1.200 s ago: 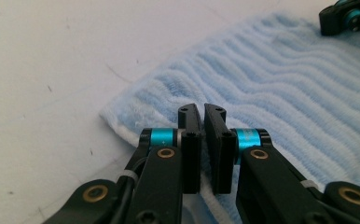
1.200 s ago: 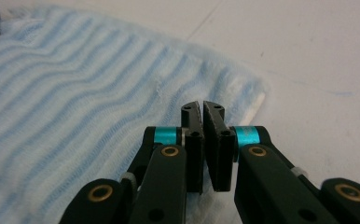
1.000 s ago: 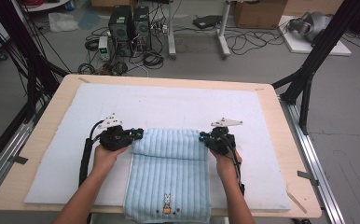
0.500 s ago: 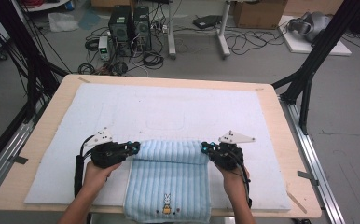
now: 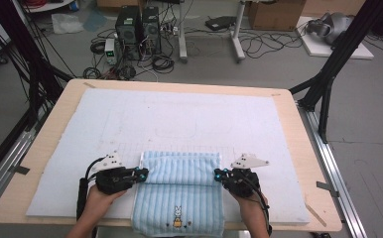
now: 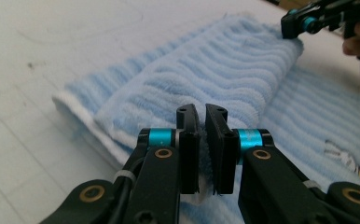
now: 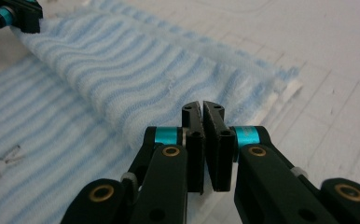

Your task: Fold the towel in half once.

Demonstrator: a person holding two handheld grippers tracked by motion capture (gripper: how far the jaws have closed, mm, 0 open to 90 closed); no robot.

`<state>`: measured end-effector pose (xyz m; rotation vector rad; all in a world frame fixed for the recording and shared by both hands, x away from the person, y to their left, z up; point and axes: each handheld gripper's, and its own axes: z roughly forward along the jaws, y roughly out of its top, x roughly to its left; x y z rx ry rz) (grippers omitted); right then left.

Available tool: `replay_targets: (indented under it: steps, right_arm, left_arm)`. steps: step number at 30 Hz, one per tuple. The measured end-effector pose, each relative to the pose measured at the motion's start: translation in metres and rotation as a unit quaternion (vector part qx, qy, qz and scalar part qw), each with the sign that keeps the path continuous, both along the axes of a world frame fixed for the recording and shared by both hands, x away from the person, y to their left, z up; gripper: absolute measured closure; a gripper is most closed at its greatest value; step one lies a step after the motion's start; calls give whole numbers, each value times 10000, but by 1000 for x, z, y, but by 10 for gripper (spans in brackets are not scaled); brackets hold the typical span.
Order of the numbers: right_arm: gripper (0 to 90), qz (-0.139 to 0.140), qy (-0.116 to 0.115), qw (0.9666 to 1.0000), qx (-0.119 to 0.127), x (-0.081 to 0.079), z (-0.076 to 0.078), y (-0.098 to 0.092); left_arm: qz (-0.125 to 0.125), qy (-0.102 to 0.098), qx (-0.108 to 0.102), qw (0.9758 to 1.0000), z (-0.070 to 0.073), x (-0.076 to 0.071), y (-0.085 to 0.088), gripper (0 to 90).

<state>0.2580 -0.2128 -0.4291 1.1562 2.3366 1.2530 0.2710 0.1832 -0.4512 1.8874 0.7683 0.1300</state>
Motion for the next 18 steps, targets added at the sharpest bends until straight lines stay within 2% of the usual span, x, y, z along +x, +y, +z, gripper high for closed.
replay_targets:
  steps: [2, 4, 6, 8, 9, 14, 18]
  right_arm:
    - [872, 25, 71, 10000, -52, -2, -4, 1]
    - [872, 49, 117, 9999, -95, -3, -7, 2]
    - [859, 56, 89, 9999, -107, -5, -6, 2]
    - [778, -58, 10, 10000, -44, -4, -2, 0]
    - [742, -118, -7, 9999, 10, -2, 1, -2]
    - [645, -445, -255, 9986, 137, 12, 13, -6]
    - [589, -634, -315, 9975, 60, 29, 16, -5]
  left_arm:
    - [39, 28, -66, 10000, 1, 1, 1, 825]
    - [34, 38, -21, 10000, 3, 2, 0, 783]
    - [129, 27, -28, 9999, 4, 4, 1, 675]
    - [308, 31, -77, 9995, 6, 9, 5, 522]
    - [366, 35, -115, 9993, 6, 12, 8, 481]
    - [453, -62, -282, 9986, 17, 33, 18, 451]
    - [529, -28, -231, 9983, 21, 53, 20, 493]
